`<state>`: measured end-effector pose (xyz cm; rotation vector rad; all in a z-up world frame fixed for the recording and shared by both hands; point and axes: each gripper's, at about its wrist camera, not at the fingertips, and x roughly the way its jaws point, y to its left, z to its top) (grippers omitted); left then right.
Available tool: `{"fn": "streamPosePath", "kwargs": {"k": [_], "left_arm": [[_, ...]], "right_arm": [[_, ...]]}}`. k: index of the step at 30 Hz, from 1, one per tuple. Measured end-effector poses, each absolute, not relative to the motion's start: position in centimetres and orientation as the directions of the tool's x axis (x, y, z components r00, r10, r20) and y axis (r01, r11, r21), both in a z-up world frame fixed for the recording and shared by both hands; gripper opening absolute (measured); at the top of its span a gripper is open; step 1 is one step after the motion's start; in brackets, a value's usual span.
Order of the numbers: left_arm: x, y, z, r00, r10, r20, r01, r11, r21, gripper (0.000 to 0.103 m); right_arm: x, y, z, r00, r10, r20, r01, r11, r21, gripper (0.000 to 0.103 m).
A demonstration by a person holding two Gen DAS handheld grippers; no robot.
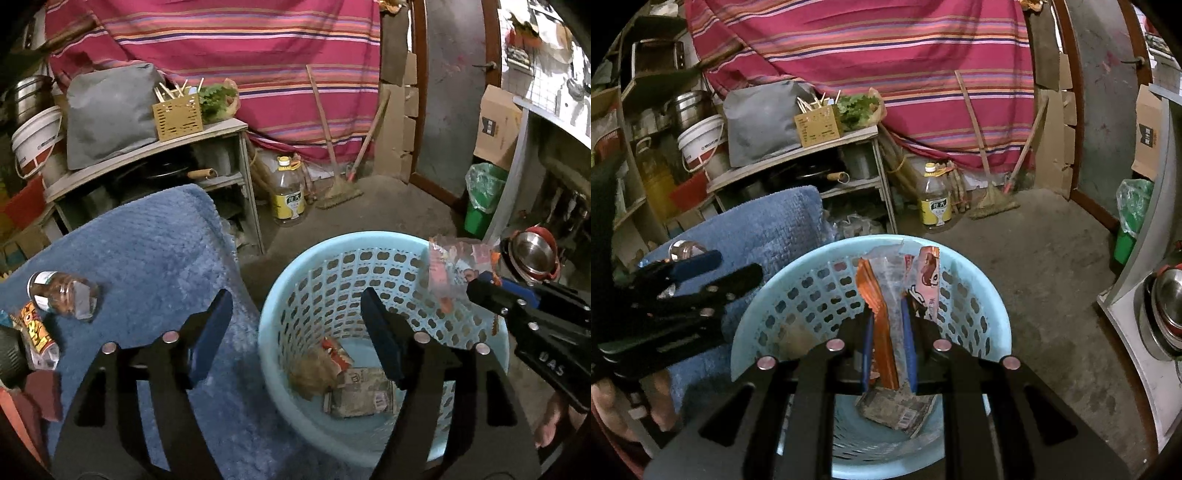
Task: Collect trash
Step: 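Open both tools to drop the paper and bag into the basket, then move both tools back over the table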
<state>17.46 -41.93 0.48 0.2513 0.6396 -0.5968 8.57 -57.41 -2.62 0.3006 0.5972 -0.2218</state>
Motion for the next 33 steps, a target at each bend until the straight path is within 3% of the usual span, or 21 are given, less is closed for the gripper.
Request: {"fn": "streamPosePath", "kwargs": {"k": [7,12,13,14,16,21,29,33], "left_arm": [[16.8,-39.1,1.7,0.699,-0.41,-0.586,0.547,0.834,0.069,0.084],[16.7,-36.2,2.4,0.729,-0.385,-0.567,0.515,0.853,0.083,0.086],[16.7,-35.7,2.6,0.734,-0.379,-0.564,0.508,0.857,0.084,0.086],[16.7,-35.1,2.7,0.739,-0.374,-0.561,0.5,0.862,0.085,0.086],[16.9,-33.8,3.0,0.749,-0.359,-0.557,0.482,0.872,0.086,0.086],[17.5,-29.7,3.8,0.778,-0.314,-0.544,0.426,0.9,0.089,0.087],[17.8,-23.0,4.5,0.83,-0.227,-0.509,0.326,0.939,0.112,0.098],[18.6,-19.1,4.1,0.834,-0.187,-0.52,0.279,0.955,0.104,0.098]], "right_arm": [[9.3,-56.9,-2.8,0.798,-0.118,-0.591,0.293,0.933,0.211,0.015],[10.8,-55.5,-2.9,0.771,-0.152,-0.618,0.31,0.938,0.156,0.017],[11.1,-55.2,-3.0,0.761,-0.157,-0.63,0.315,0.937,0.148,0.023],[11.5,-54.8,-3.1,0.751,-0.171,-0.637,0.324,0.937,0.13,0.041],[11.9,-54.1,-3.1,0.735,-0.212,-0.644,0.346,0.934,0.087,0.066],[12.4,-52.6,-2.6,0.716,-0.259,-0.648,0.362,0.932,0.027,0.067],[12.1,-47.6,0.7,0.772,-0.299,-0.56,0.347,0.938,-0.023,0.091],[12.9,-44.1,1.6,0.804,-0.259,-0.536,0.301,0.954,-0.01,0.092]]}}
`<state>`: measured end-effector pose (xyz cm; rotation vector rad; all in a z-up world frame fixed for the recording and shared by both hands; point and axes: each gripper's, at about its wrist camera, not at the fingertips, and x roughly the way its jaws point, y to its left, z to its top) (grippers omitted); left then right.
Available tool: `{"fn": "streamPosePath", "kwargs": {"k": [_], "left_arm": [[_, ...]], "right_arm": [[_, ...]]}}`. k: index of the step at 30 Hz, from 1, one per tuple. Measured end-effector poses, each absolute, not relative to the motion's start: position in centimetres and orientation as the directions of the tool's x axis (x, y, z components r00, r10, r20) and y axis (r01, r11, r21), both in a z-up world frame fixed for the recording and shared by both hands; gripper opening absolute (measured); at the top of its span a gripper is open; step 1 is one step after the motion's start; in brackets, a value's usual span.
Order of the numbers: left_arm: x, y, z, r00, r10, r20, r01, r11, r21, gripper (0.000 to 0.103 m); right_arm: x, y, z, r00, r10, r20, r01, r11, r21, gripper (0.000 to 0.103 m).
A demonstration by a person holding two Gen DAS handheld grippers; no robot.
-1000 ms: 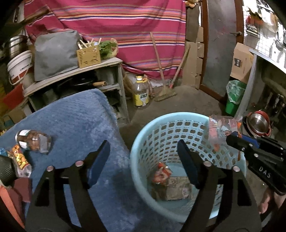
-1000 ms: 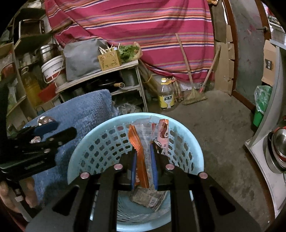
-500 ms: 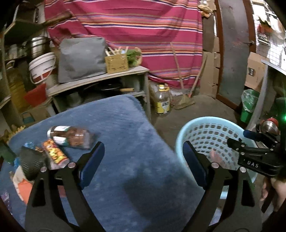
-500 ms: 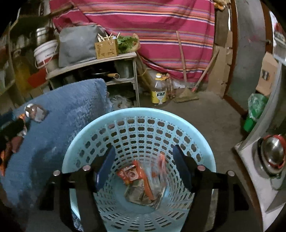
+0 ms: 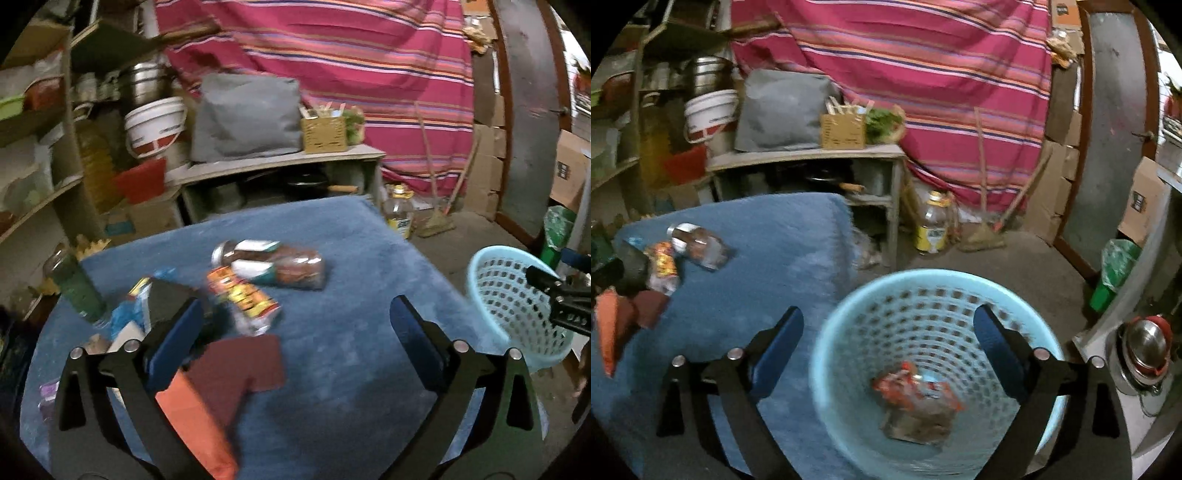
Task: Collect trash
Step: 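Move both tools back over the table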
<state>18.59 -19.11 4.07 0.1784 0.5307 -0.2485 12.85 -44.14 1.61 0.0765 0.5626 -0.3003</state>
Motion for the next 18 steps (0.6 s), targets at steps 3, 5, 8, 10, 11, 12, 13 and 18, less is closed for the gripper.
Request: {"fn": "streamPosePath", "kwargs": {"k": [3,5,8,10,11,12,13,18], "left_arm": [[19.5,-16.2,3.2,0.835,-0.149,-0.53,0.231,0.969,0.091,0.098],[20.2,-14.2,2.5,0.832,-0.125,-0.541,0.2,0.976,0.082,0.098],[21.1,-11.5,1.9,0.828,-0.096,-0.552,0.165,0.983,0.076,0.098],[21.5,-9.9,1.8,0.832,-0.067,-0.551,0.135,0.987,0.083,0.098],[21.8,-9.0,1.8,0.834,-0.052,-0.55,0.118,0.989,0.086,0.097],[22.1,-7.7,1.8,0.835,-0.034,-0.549,0.098,0.991,0.087,0.097],[22.3,-6.8,1.7,0.836,-0.022,-0.549,0.083,0.993,0.087,0.098],[23.5,-1.7,1.1,0.827,0.038,-0.561,-0.005,0.998,0.06,0.097]], "right_arm": [[14.1,-41.6,1.4,0.81,-0.224,-0.542,0.266,0.964,0.0,0.095],[14.8,-40.0,1.1,0.811,-0.211,-0.546,0.247,0.969,-0.007,0.096],[15.9,-37.8,1.0,0.81,-0.219,-0.544,0.243,0.97,-0.028,0.096],[16.4,-36.6,0.9,0.813,-0.212,-0.542,0.24,0.971,-0.02,0.096],[16.6,-36.4,0.9,0.815,-0.207,-0.542,0.238,0.971,-0.013,0.096],[16.9,-35.7,0.9,0.817,-0.2,-0.541,0.238,0.971,-0.001,0.096],[17.2,-35.2,1.0,0.817,-0.198,-0.542,0.24,0.971,0.006,0.096],[18.6,-32.2,0.9,0.82,-0.216,-0.531,0.241,0.97,-0.023,0.099]]}}
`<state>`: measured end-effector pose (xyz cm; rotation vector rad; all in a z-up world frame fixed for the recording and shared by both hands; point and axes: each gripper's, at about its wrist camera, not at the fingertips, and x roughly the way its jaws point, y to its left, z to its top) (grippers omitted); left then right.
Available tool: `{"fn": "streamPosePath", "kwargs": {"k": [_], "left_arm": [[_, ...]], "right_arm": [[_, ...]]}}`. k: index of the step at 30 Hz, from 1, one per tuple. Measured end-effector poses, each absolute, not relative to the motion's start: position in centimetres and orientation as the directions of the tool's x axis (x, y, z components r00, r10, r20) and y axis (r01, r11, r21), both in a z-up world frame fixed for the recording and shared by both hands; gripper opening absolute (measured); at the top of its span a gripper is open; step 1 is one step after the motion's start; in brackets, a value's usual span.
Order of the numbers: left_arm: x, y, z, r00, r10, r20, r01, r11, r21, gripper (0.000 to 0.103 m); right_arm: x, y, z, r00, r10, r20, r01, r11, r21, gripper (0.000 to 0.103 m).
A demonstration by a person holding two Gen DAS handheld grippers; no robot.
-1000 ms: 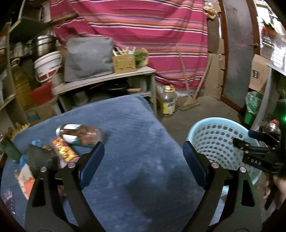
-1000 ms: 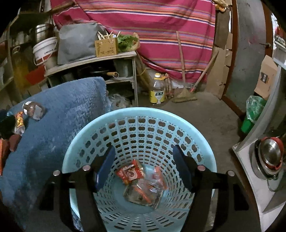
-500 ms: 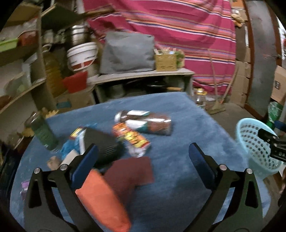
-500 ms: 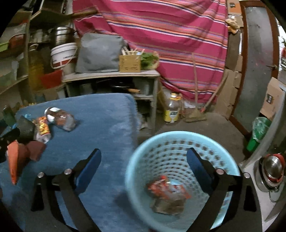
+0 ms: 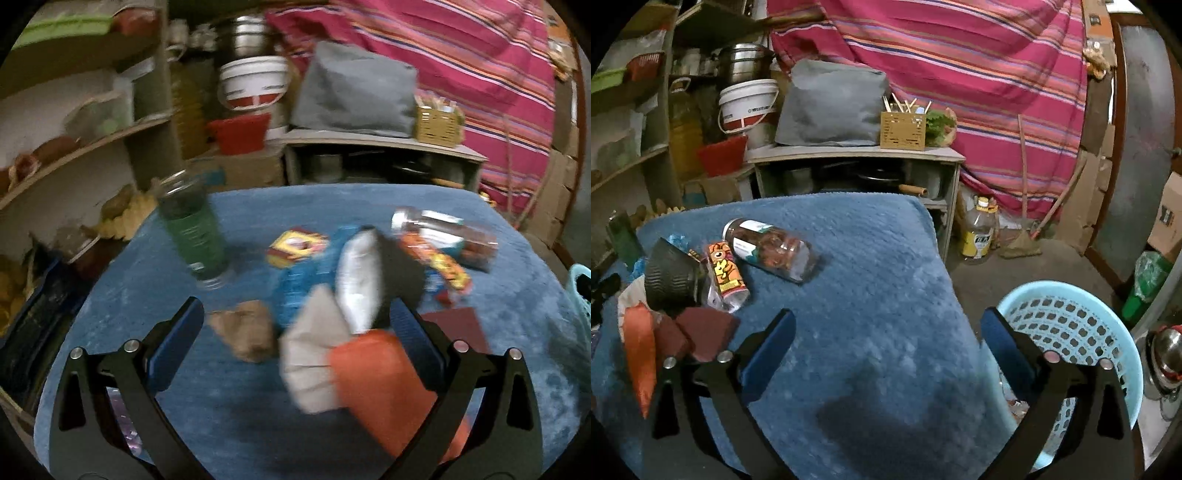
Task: Collect trash
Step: 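Move both tools back over the table, then grasp the second crumpled brown paper with the left tool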
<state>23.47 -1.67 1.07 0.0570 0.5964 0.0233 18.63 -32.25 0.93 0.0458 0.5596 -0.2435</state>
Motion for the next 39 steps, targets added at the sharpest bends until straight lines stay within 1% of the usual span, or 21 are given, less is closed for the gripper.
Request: {"fn": "streamPosePath", "kwargs": {"k": [3,5,8,11,12,15,16,17,18,19,20,23,26,32,35,39], "left_arm": [[24.5,1.0,0.1,0.807,0.064,-0.587,-0.047,0.998,0.045,0.097],[25.4,2.6,-0.9,0.78,0.073,-0.622,-0.061,0.997,0.04,0.089],[26.2,4.0,-2.3,0.746,0.064,-0.663,-0.057,0.998,0.032,0.084],[26.8,4.6,-2.8,0.741,0.041,-0.67,-0.043,0.999,0.014,0.084],[27.1,4.6,-2.8,0.739,0.032,-0.673,-0.035,0.999,0.01,0.084],[28.1,3.9,-3.8,0.71,0.022,-0.703,-0.003,1.0,0.028,0.083],[28.5,3.7,-4.2,0.697,0.018,-0.716,0.007,0.999,0.032,0.078],[28.5,3.5,-4.4,0.689,0.009,-0.724,0.017,0.999,0.029,0.067],[28.7,3.4,-4.5,0.681,-0.01,-0.732,0.033,0.999,0.018,0.064],[28.6,3.4,-4.4,0.682,-0.027,-0.731,0.044,0.999,0.005,0.057],[28.4,3.5,-4.3,0.687,-0.038,-0.725,0.052,0.999,-0.003,0.053],[27.8,3.2,-3.8,0.706,-0.048,-0.707,0.072,0.997,0.004,0.048],[27.2,3.0,-3.4,0.722,-0.026,-0.692,0.066,0.997,0.032,0.047],[25.1,3.3,-1.7,0.764,0.009,-0.645,0.048,0.996,0.071,0.047],[23.8,3.9,-0.9,0.78,0.009,-0.625,0.042,0.997,0.067,0.047],[22.5,5.0,-0.6,0.786,0.011,-0.618,0.027,0.998,0.052,0.047]], "right_arm": [[19.4,-30.2,0.8,0.821,-0.236,-0.52,0.241,0.969,-0.059,0.099],[19.9,-29.2,0.7,0.825,-0.226,-0.519,0.224,0.972,-0.067,0.099],[20.5,-27.7,0.8,0.819,-0.228,-0.527,0.224,0.972,-0.072,0.099],[20.8,-27.1,0.6,0.819,-0.18,-0.545,0.198,0.98,-0.027,0.099],[21.0,-27.1,0.5,0.818,-0.153,-0.555,0.19,0.982,0.009,0.099],[21.3,-27.1,-0.1,0.813,-0.097,-0.574,0.169,0.983,0.073,0.099],[21.4,-27.1,-0.3,0.811,-0.084,-0.578,0.165,0.982,0.088,0.099],[21.6,-27.0,-0.4,0.81,-0.075,-0.582,0.16,0.982,0.097,0.099],[21.6,-26.9,-0.6,0.81,-0.066,-0.583,0.155,0.982,0.104,0.099],[21.6,-26.8,-0.7,0.808,-0.064,-0.585,0.152,0.983,0.103,0.099],[21.8,-26.6,-0.7,0.807,-0.063,-0.587,0.149,0.984,0.099,0.099],[22.0,-25.7,-1.0,0.798,-0.076,-0.597,0.139,0.988,0.06,0.099],[22.0,-24.8,-1.1,0.792,-0.07,-0.606,0.115,0.993,0.037,0.099],[20.8,-21.5,-1.1,0.784,0.035,-0.62,0.0,0.998,0.057,0.099],[20.2,-19.6,-1.6,0.773,0.06,-0.631,-0.044,0.998,0.041,0.099],[19.0,-16.6,-2.1,0.771,0.05,-0.635,-0.086,0.996,-0.027,0.099]]}}
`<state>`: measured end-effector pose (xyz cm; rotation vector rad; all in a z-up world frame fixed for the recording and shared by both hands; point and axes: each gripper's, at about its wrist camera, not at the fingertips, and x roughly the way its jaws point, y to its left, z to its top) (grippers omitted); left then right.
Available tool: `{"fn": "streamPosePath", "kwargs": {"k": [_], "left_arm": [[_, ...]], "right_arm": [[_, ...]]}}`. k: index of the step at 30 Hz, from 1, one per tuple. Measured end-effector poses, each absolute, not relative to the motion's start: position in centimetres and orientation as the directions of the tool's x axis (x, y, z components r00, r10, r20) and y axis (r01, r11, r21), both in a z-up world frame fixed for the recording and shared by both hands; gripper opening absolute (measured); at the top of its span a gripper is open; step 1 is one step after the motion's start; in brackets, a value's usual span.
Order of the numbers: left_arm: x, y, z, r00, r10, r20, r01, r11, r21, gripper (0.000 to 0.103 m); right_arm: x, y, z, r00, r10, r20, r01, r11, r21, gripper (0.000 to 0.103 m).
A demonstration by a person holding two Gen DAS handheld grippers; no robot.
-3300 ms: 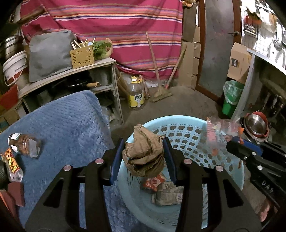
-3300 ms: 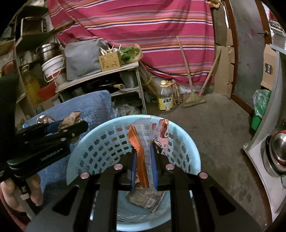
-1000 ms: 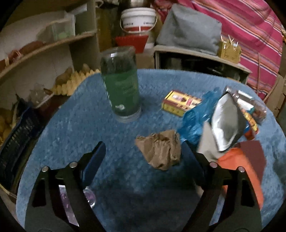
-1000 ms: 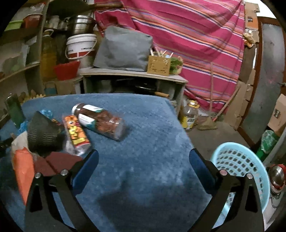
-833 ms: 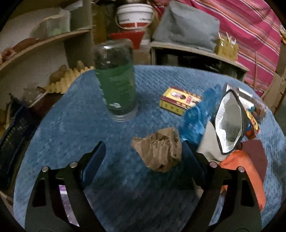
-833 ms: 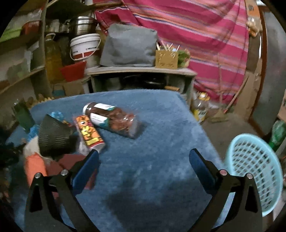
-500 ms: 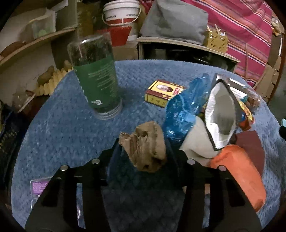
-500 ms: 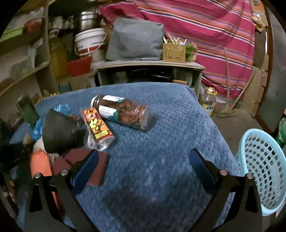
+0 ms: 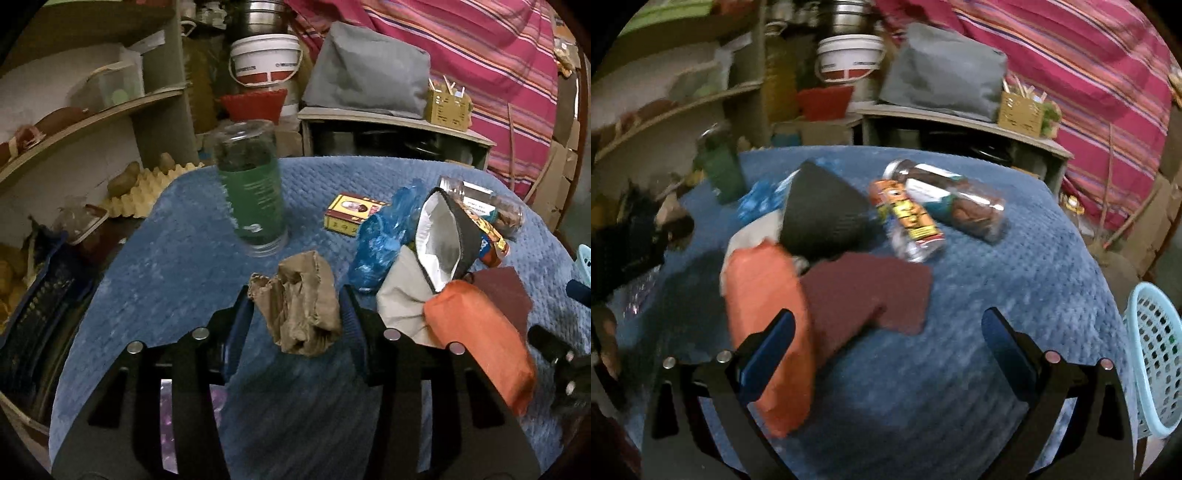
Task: Collect trash
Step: 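Grasp the second crumpled brown paper with the left tool, then grasp the orange cloth with the right tool while the left tool holds the brown paper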
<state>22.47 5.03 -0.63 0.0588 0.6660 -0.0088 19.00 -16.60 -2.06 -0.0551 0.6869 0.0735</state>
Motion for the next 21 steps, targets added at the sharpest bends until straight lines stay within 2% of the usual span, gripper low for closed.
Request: {"fn": "streamPosePath", "kwargs": {"k": [7,8,9,10,11,15,17,20,21], "left_arm": [[20.8,6.0,-0.4,0.804,0.021,-0.594,0.028,0.997,0.073,0.047],[20.5,6.3,-0.4,0.805,0.019,-0.593,0.031,0.997,0.074,0.047],[20.3,6.3,-0.4,0.806,0.018,-0.592,0.032,0.997,0.074,0.047],[20.1,6.4,-0.4,0.807,0.018,-0.591,0.032,0.997,0.074,0.047],[20.0,6.6,-0.4,0.807,0.019,-0.59,0.032,0.997,0.075,0.047],[19.7,7.2,-0.1,0.812,0.017,-0.583,0.03,0.997,0.071,0.047],[19.6,7.4,0.2,0.816,0.012,-0.578,0.03,0.998,0.062,0.047],[19.5,7.4,0.5,0.822,0.006,-0.57,0.028,0.998,0.051,0.047],[19.6,7.3,0.6,0.822,0.005,-0.57,0.029,0.998,0.049,0.047]], "right_arm": [[17.6,-13.6,-2.5,0.749,0.059,-0.66,-0.133,0.989,-0.063,0.097],[17.4,-13.3,-2.7,0.745,0.05,-0.665,-0.132,0.989,-0.073,0.095],[17.4,-13.0,-3.1,0.739,0.035,-0.673,-0.13,0.987,-0.091,0.091],[17.3,-12.7,-3.4,0.731,0.027,-0.682,-0.132,0.986,-0.102,0.08],[17.3,-12.6,-3.6,0.723,0.028,-0.69,-0.137,0.985,-0.103,0.074],[16.7,-11.9,-4.0,0.712,0.038,-0.701,-0.152,0.983,-0.101,0.063],[16.3,-11.6,-3.9,0.708,0.065,-0.703,-0.176,0.98,-0.087,0.044],[15.7,-11.2,-3.7,0.713,0.078,-0.697,-0.191,0.978,-0.086,0.032],[15.6,-11.1,-3.6,0.717,0.077,-0.692,-0.194,0.977,-0.093,0.031]]}}
